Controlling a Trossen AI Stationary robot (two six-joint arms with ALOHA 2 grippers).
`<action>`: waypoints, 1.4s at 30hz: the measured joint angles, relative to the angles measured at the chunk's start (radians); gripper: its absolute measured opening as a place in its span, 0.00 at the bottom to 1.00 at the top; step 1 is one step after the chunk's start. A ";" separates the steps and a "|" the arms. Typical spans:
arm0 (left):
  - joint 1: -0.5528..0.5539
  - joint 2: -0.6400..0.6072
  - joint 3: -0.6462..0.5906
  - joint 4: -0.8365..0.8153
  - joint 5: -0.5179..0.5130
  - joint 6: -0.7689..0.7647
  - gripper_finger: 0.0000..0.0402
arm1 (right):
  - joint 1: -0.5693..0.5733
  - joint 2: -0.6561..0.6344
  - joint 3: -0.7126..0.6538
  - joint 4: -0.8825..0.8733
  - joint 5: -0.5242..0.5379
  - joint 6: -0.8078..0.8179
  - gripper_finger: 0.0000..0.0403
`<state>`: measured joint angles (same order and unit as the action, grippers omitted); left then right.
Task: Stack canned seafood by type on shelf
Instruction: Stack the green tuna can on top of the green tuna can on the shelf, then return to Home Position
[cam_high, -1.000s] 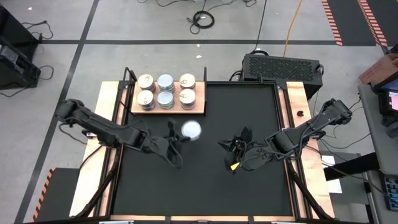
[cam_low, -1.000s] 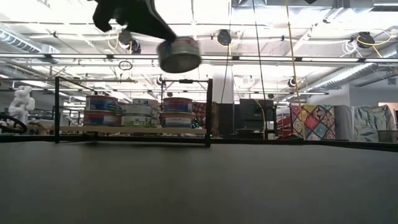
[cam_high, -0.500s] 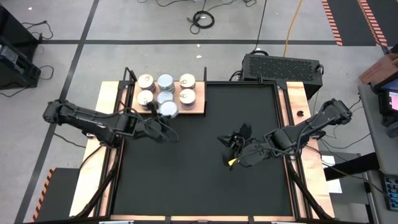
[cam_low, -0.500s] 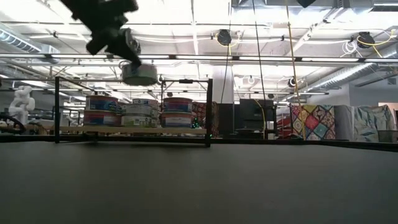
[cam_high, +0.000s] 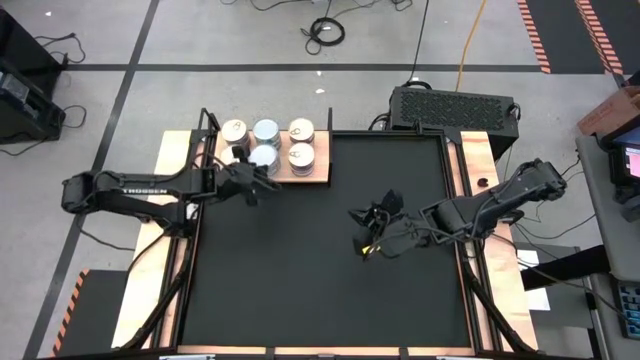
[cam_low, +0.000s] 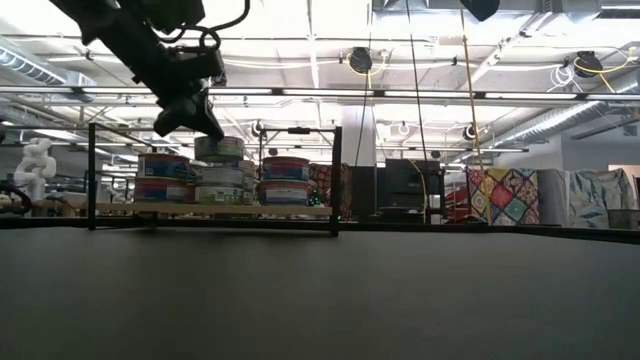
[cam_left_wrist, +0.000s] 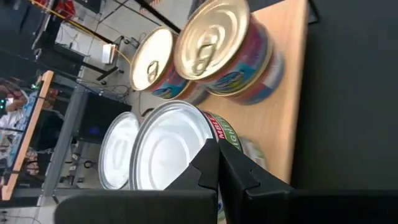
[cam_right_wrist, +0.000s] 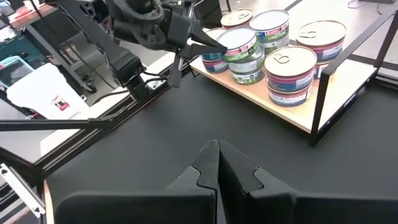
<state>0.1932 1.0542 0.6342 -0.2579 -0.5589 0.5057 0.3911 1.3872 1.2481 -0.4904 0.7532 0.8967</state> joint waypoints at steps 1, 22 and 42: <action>0.015 0.000 0.000 0.008 0.010 0.008 0.00 | -0.003 0.000 0.000 0.000 0.000 0.000 0.00; 0.168 0.006 0.000 0.018 0.192 0.061 0.00 | -0.026 0.000 0.000 -0.001 0.000 0.000 0.00; 0.168 0.006 0.001 0.057 0.190 0.061 0.08 | -0.030 0.000 0.000 0.000 0.000 0.002 0.00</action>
<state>0.3607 1.0599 0.6353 -0.2008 -0.3684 0.5667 0.3614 1.3872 1.2484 -0.4904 0.7528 0.8990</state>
